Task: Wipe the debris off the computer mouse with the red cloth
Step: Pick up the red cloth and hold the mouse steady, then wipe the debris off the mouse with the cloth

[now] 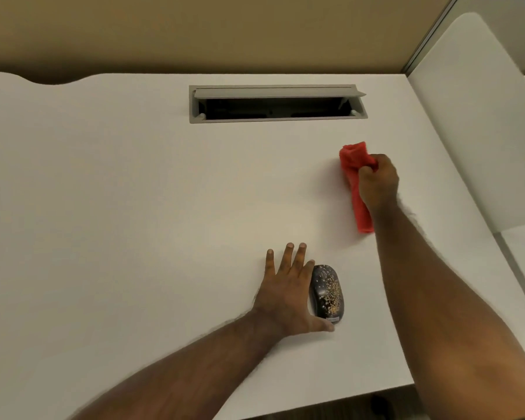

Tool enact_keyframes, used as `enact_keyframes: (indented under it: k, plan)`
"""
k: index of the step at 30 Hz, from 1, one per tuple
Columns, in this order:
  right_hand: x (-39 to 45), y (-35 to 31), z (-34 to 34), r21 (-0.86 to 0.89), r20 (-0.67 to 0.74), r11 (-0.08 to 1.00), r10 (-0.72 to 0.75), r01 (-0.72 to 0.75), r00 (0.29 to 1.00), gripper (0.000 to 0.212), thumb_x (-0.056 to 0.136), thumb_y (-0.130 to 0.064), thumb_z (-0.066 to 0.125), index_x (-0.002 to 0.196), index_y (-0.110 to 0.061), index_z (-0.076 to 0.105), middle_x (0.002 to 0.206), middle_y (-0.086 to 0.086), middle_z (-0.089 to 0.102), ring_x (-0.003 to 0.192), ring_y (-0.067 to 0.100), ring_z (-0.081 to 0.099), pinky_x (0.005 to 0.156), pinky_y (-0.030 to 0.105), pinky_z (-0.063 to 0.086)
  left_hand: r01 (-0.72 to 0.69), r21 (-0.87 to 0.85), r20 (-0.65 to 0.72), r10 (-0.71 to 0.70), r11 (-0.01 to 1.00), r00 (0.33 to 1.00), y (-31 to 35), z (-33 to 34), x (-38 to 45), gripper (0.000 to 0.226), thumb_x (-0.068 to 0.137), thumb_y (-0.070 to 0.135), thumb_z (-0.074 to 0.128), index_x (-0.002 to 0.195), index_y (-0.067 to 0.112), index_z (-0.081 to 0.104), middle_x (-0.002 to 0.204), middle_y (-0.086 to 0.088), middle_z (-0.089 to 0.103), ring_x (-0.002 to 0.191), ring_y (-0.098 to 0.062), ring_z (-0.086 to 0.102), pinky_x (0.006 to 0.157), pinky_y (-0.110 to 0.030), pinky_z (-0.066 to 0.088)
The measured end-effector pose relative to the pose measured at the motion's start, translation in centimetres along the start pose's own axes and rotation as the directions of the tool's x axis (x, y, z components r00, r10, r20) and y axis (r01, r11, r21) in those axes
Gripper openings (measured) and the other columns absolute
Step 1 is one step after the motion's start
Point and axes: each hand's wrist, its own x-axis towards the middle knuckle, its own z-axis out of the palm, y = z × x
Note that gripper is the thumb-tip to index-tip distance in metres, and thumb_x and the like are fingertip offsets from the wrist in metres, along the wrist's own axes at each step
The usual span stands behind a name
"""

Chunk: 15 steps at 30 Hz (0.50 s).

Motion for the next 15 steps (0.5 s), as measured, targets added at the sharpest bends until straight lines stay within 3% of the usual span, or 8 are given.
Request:
enact_keyframes:
  k: [5,8,10,12,15]
  plan:
    - [-0.1,1.8,-6.6,0.207,-0.138,0.977,0.084,-0.054,0.987,0.039,0.087,-0.011,0.042,0.122,-0.006,0.057,0.115,0.010,0.062,0.100,0.018,0.055,0.091,0.030,0.048,0.015,-0.005,0.006,-0.015,1.000,1.000,0.4,0.0,0.0,0.129,0.062,0.095,0.043,0.158,0.016,0.011,0.165,-0.008,-0.017,0.148,-0.026,-0.026,0.115,-0.059,-0.018]
    - [-0.8,3.4,-11.6,0.269,-0.178,0.962,0.086,-0.036,0.980,0.039,0.096,-0.033,0.048,0.122,-0.007,0.060,0.107,0.003,0.063,0.090,0.012,0.058,0.072,0.016,0.054,0.025,0.004,0.000,-0.025,1.000,1.000,0.6,0.0,0.0,0.128,0.062,0.095,0.042,0.157,0.016,0.011,0.165,-0.008,-0.018,0.148,-0.026,-0.026,0.114,-0.059,-0.019]
    - [-1.4,4.4,-15.1,0.298,-0.166,0.954,0.090,-0.037,0.982,0.046,0.089,-0.047,0.057,0.119,-0.013,0.064,0.106,0.004,0.067,0.083,0.011,0.061,0.063,0.013,0.052,0.033,0.009,-0.005,-0.033,0.999,0.999,0.7,0.2,0.0,0.128,0.062,0.095,0.042,0.157,0.016,0.011,0.165,-0.008,-0.017,0.149,-0.027,-0.025,0.115,-0.059,-0.019]
    - [-2.1,5.4,-18.5,0.319,-0.162,0.946,0.108,-0.051,0.981,0.044,0.080,-0.055,0.064,0.110,-0.023,0.069,0.106,0.008,0.071,0.080,0.016,0.066,0.071,0.026,0.059,0.044,0.011,-0.010,-0.044,0.999,0.999,0.7,0.3,-0.1,0.128,0.062,0.095,0.043,0.157,0.016,0.013,0.165,-0.008,-0.016,0.149,-0.027,-0.024,0.115,-0.058,-0.020]
    - [-3.1,6.2,-22.3,0.272,-0.132,0.956,0.153,-0.113,0.979,0.042,0.071,-0.071,0.066,0.099,-0.039,0.069,0.109,0.000,0.073,0.097,0.029,0.071,0.082,0.056,0.056,0.056,0.015,-0.015,-0.056,0.998,0.998,1.0,0.5,-0.2,0.126,0.062,0.094,0.044,0.157,0.017,0.014,0.165,-0.008,-0.015,0.149,-0.027,-0.023,0.114,-0.058,-0.020]
